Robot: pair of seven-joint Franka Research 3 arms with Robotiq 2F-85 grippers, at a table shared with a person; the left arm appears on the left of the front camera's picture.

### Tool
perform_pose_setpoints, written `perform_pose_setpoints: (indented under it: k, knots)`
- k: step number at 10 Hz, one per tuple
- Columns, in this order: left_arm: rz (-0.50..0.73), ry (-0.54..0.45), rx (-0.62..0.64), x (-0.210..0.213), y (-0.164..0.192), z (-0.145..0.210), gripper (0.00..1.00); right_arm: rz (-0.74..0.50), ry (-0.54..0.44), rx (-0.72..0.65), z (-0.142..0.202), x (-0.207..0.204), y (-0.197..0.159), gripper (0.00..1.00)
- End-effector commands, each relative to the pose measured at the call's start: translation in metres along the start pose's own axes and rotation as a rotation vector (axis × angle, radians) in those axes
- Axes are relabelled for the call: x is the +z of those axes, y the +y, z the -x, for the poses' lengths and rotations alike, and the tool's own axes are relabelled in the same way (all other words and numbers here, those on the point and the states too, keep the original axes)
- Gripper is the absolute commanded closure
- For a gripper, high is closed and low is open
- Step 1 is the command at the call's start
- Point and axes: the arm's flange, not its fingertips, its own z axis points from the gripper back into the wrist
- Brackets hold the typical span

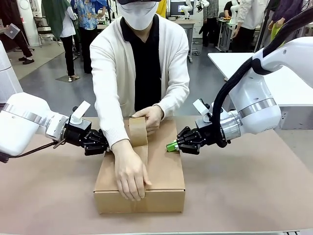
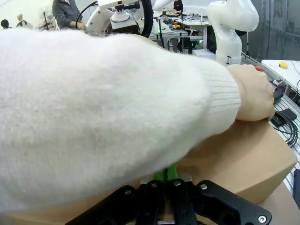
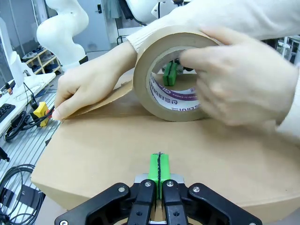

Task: Wrap the clocks to prevent damage.
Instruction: After the human seals the box with tape, release both hands from the side flaps of the Package Box.

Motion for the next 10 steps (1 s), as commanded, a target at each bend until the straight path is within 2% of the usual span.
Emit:
perform_pose_setpoints:
  k: [1,10]
  knots:
    - [-0.004,0.009,-0.002,-0.0013,0.0001,0.0031,1.00,0.002,0.006,-0.007,0.0032,-0.0013,0.0003,0.99]
    - [-0.004,0.009,-0.002,-0.0013,0.0001,0.0031,1.00,0.002,0.006,-0.007,0.0032,-0.0013,0.0003,0.99]
